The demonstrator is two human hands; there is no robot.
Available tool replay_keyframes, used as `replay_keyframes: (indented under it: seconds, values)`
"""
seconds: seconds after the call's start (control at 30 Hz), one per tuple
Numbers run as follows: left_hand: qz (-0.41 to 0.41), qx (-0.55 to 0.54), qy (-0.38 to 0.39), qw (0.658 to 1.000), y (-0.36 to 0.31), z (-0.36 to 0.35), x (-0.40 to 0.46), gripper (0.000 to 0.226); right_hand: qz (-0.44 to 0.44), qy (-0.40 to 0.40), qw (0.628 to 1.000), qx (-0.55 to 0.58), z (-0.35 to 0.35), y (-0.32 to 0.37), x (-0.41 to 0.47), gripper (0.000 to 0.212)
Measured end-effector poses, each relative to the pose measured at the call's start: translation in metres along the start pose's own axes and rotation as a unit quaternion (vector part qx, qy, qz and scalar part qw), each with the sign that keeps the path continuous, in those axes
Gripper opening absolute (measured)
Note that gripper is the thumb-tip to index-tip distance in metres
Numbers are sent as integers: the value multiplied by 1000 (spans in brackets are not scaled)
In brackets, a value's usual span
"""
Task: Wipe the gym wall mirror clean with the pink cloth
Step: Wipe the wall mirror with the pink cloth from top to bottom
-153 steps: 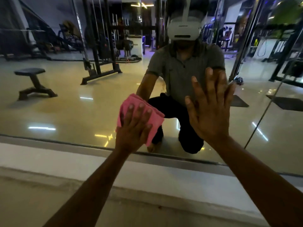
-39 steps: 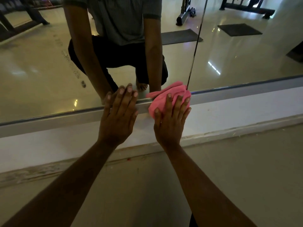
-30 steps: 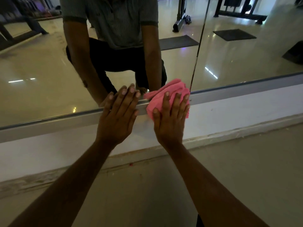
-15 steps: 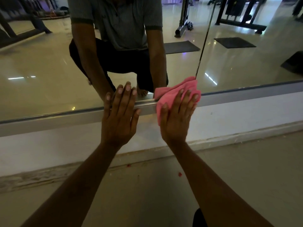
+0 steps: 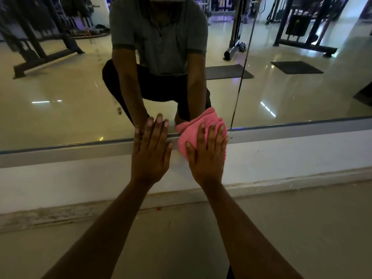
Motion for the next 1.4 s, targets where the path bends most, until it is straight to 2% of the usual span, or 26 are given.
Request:
replay_keyframes:
  seconds: [0.07,0.13,0.2,0.3,0.33,0.43,0.47,0.57,0.6,0.63,0.73,0.77,0.9,0.93,1.03,1.07,1.17,1.2,1.33,1.4]
  values:
    - [3,1,-13,1000,5,7,-1,68,-74,-38,996,-14,10,-18,-2,82]
    - [52,-4,-40,998,20,16,-1,71,-139,-58,989,-14,10,-11,5,84]
    - [87,3,-44,995,34,20,-1,77,-98,-38,994,-18,-1,14,10,82]
    - [69,14,-29,997,38,19,-5,74,-38,-28,999,-13,-4,10,0,82]
    - [64,13,-27,997,39,20,-6,73,-55,-40,998,-16,2,-1,-2,83]
    - [64,8,-21,998,40,21,-9,70,-189,-64,980,-18,11,-15,3,86]
    - [66,5,-17,998,40,21,-9,69,-184,-49,982,-11,5,-3,6,85]
    - [62,12,-17,998,40,23,-9,67,-28,7,1000,10,-16,40,-5,80]
    - [58,11,-18,998,40,24,-9,67,-7,4,1000,16,-15,39,-10,80]
    - [56,9,-20,998,40,25,-9,67,-20,-14,1000,16,-8,30,-11,81]
    - [61,7,-26,998,41,26,-9,68,-155,-63,986,0,9,5,4,86]
    - [64,7,-27,998,41,25,-9,68,-152,-52,987,-1,5,13,12,84]
    - [53,14,-21,998,45,23,-11,66,4,-10,1000,22,-16,49,1,74]
    - [58,16,-23,998,49,24,-12,66,-1,-11,1000,19,-15,38,-5,76]
    - [79,28,-24,996,66,29,-13,68,-130,-30,991,5,-1,11,-8,80]
    - [70,37,-17,997,68,29,-13,69,-116,-21,993,15,-5,27,-2,76]
    - [37,55,15,998,73,30,-14,70,103,24,992,71,-26,105,2,69]
    - [41,49,21,998,79,34,-16,70,122,30,989,75,-27,106,-4,74]
    - [112,45,12,993,129,59,-32,69,2,3,999,37,-10,58,-10,81]
    - [95,56,15,994,142,60,-34,68,21,2,999,33,-16,86,15,76]
Point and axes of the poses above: each hand's wrist, its own x-axis towards the middle knuckle, its own z-axis out of the back of the hand, y = z × x, the point moved 10 cm from there along x, towards the middle knuckle, and after that the axes turned 10 degrees about z, right-handed, at the moved point
